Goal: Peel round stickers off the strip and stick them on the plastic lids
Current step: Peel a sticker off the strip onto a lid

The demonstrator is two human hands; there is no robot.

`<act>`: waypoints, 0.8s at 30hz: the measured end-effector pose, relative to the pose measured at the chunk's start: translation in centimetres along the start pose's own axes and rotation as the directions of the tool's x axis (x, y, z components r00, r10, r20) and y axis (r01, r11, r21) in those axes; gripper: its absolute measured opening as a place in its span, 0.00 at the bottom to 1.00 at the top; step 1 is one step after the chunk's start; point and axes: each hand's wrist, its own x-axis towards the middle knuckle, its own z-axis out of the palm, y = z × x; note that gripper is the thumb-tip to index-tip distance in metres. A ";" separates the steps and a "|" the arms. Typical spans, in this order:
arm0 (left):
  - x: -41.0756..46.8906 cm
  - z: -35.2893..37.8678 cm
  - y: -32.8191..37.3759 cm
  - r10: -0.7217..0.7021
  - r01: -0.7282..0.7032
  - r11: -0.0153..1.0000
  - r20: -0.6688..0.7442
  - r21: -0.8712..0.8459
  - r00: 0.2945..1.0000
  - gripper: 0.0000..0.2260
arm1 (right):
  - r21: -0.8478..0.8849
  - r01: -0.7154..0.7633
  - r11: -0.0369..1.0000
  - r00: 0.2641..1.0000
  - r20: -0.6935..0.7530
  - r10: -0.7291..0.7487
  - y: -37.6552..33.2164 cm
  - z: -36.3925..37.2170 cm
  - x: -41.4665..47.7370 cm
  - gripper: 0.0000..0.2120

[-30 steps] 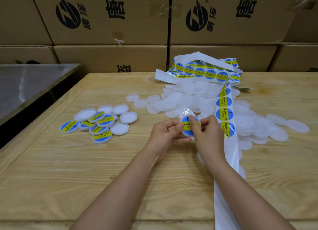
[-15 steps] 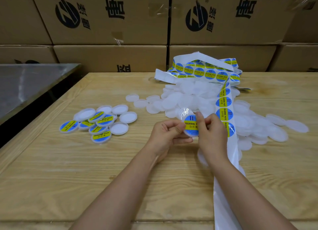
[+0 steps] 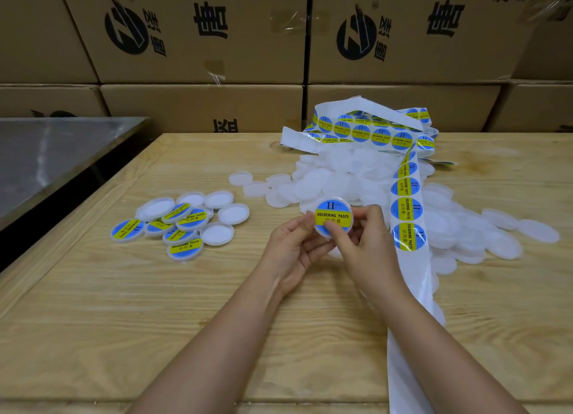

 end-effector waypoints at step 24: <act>-0.2 0.9 0.0 -0.024 0.020 0.988 0.021 0.154 1.000 0.10 | 0.012 0.001 1.000 0.983 -0.186 0.001 -0.1 -0.8 0.4 0.15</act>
